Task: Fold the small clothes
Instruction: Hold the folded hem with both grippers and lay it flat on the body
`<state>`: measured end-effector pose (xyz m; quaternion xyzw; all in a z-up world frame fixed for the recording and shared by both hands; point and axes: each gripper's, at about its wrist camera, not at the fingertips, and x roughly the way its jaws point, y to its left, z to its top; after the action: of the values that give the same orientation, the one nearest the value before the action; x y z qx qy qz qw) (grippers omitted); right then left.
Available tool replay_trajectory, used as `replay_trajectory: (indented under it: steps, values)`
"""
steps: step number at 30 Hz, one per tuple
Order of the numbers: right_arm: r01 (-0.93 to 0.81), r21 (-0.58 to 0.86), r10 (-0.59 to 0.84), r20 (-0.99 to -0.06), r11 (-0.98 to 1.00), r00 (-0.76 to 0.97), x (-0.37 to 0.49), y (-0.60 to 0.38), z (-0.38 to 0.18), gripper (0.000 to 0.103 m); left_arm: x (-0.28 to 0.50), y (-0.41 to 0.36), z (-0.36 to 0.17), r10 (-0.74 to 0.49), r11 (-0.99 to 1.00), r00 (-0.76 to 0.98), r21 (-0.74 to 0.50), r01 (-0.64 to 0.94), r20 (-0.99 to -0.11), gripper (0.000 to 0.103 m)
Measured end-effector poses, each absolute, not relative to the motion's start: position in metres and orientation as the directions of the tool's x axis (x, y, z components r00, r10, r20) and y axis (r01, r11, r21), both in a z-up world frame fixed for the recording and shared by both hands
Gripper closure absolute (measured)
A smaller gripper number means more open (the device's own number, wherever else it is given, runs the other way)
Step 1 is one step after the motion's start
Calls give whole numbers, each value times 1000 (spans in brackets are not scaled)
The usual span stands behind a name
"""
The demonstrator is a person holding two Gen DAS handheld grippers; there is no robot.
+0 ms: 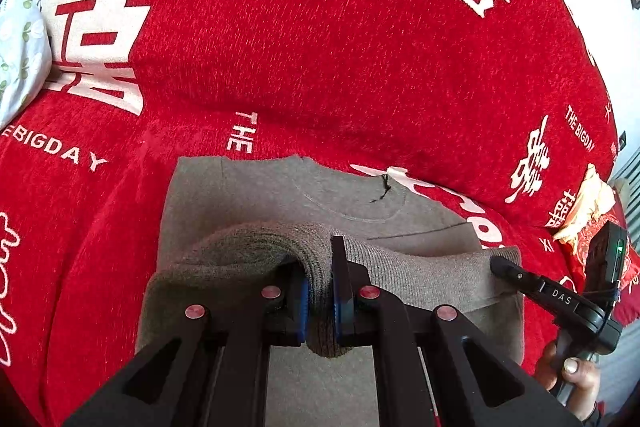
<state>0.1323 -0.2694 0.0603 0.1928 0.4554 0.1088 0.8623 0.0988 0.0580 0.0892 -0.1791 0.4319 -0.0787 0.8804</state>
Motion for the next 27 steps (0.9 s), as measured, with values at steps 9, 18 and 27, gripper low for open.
replay_trajectory:
  steps: [9,18,27]
  values:
    - [-6,423,358,-758,906,545,143,-269,51,87,113,56,78,-286,928,593,-372,-26,-753,94]
    - [-1,418,356,-772,908,527,158,-268,41,87,130,58,65,-282,928,568,-370,-44,-774,94]
    - [15,424,358,-782,906,511,168,-270,30,87,146,59,55,-279,930,549,-365,-52,-788,94]
